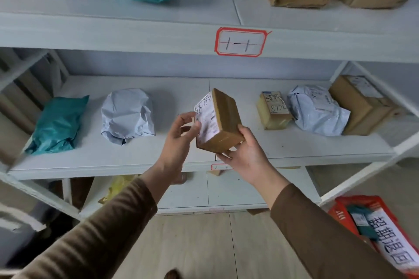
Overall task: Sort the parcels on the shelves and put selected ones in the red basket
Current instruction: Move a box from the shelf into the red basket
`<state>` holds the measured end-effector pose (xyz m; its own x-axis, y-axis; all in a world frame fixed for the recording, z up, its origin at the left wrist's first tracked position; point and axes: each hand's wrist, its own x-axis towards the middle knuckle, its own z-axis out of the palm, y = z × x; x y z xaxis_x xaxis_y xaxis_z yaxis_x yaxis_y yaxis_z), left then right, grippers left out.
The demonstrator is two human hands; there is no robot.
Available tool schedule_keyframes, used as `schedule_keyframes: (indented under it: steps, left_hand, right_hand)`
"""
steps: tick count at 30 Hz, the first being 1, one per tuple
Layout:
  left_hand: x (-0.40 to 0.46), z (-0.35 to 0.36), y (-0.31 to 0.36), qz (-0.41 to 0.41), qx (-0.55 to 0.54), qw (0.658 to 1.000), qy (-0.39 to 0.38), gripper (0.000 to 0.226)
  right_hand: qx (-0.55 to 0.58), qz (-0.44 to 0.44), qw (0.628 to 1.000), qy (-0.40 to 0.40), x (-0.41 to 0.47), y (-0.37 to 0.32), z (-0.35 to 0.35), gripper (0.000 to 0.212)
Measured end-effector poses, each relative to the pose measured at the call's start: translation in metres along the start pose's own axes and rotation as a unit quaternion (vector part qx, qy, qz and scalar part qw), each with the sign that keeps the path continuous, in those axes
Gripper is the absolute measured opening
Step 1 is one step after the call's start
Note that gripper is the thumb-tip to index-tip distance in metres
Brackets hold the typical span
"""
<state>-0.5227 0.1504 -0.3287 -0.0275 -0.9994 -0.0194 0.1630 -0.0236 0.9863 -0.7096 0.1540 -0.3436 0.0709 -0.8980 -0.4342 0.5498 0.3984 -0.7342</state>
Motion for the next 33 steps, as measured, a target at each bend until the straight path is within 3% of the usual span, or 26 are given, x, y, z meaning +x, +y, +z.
schedule_keyframes:
  steps: [3, 4, 8, 12, 16, 21, 25, 26, 29, 31, 33]
  left_hand:
    - [-0.021, 0.013, 0.008, -0.093, -0.036, 0.994, -0.039, 0.08]
    - [-0.028, 0.018, 0.01, -0.129, -0.044, 0.988, -0.068, 0.088]
    - [-0.055, 0.036, 0.022, -0.19, -0.034, 0.967, -0.164, 0.05]
    - [-0.071, 0.046, 0.022, -0.19, -0.052, 0.97, -0.144, 0.047]
    - [-0.084, 0.051, 0.023, -0.141, -0.037, 0.985, -0.087, 0.087]
    - [-0.099, 0.061, 0.024, 0.007, 0.039, 0.997, -0.059, 0.09]
    - [-0.106, 0.054, 0.021, 0.167, 0.168, 0.968, -0.088, 0.099]
    - [-0.107, 0.05, 0.019, 0.207, 0.219, 0.949, -0.09, 0.099]
    - [-0.102, 0.039, 0.018, 0.308, 0.38, 0.87, -0.066, 0.102]
    - [-0.092, 0.031, 0.023, 0.341, 0.479, 0.805, -0.079, 0.106]
    - [-0.082, 0.025, 0.031, 0.363, 0.562, 0.731, -0.131, 0.109]
  right_hand:
    - [0.026, 0.008, 0.998, -0.053, -0.033, -0.003, -0.017, 0.06]
    - [0.033, 0.007, 0.997, -0.066, -0.043, -0.003, -0.021, 0.062]
    - [0.031, 0.007, 0.997, -0.063, -0.073, -0.003, -0.034, 0.063]
    - [-0.054, -0.033, 0.998, 0.004, -0.091, -0.008, -0.04, 0.05]
    - [-0.139, -0.091, 0.985, 0.042, -0.109, -0.015, -0.044, 0.045]
    - [-0.243, -0.133, 0.96, -0.037, -0.133, -0.018, -0.041, 0.055]
    - [-0.288, -0.194, 0.936, -0.056, -0.14, -0.016, -0.045, 0.054]
    - [-0.31, -0.217, 0.924, -0.05, -0.139, -0.015, -0.048, 0.06]
    - [-0.416, -0.294, 0.86, -0.022, -0.144, -0.02, -0.05, 0.106]
    - [-0.519, -0.359, 0.775, -0.004, -0.149, -0.027, -0.05, 0.122]
    - [-0.636, -0.412, 0.652, -0.006, -0.151, -0.034, -0.051, 0.128]
